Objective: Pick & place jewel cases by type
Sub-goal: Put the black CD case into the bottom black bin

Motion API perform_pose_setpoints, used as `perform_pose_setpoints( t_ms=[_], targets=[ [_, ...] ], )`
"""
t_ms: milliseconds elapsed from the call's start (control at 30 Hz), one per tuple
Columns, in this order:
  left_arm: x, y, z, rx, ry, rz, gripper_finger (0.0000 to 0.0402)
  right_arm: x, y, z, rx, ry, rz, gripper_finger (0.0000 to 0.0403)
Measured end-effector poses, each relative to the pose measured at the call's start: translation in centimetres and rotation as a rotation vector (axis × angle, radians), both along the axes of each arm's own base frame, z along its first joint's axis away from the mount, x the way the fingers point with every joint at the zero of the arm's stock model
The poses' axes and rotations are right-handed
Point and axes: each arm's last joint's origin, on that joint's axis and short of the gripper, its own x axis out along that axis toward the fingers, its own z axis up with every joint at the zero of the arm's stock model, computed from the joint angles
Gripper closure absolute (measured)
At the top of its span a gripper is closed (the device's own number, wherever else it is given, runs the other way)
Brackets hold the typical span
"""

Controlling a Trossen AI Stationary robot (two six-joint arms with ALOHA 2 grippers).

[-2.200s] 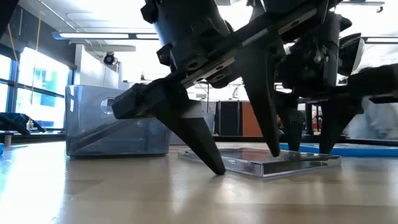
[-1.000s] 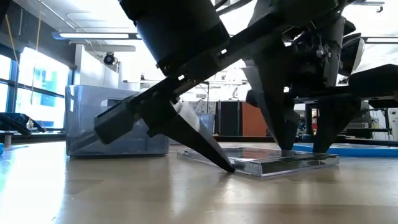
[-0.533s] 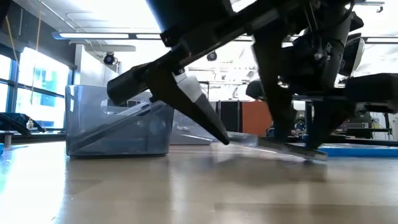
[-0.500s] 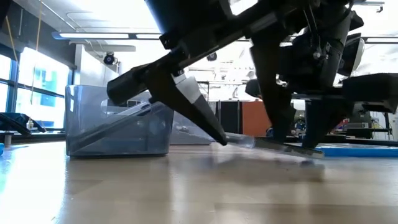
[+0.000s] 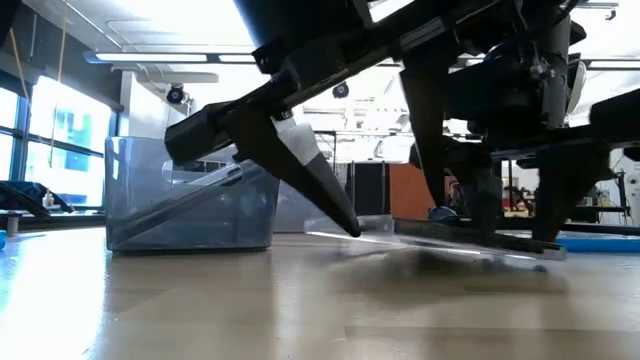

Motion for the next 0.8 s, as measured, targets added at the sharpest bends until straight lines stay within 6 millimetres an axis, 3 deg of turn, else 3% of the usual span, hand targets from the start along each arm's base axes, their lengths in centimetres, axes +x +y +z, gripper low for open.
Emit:
perform_pose_setpoints(
  t_ms=[200, 433, 633, 800],
  targets=[
    [0.8, -0.2, 2.0, 0.035, -0.07, -0.018, 0.0181, -0.1, 0.0, -0.1, -0.114, -0.024, -0.012, 0.022],
    [1.4, 0.0, 5.3, 0.173, -0.144, -0.027, 0.0181, 0.1, 0.4, 0.1, -0.071, -0.051, 0.004, 0.0213],
    [1.8, 0.4, 6.1, 0.193, -0.126, -0.091, 0.0181, 0.6, 1.0, 0.4, 0.037, -0.1, 0.075, 0.0193],
    [1.7, 0.7, 5.8, 0.186, -0.09, -0.104, 0.0181, 0.5, 1.0, 0.3, -0.069, -0.116, 0.039, 0.017]
  ],
)
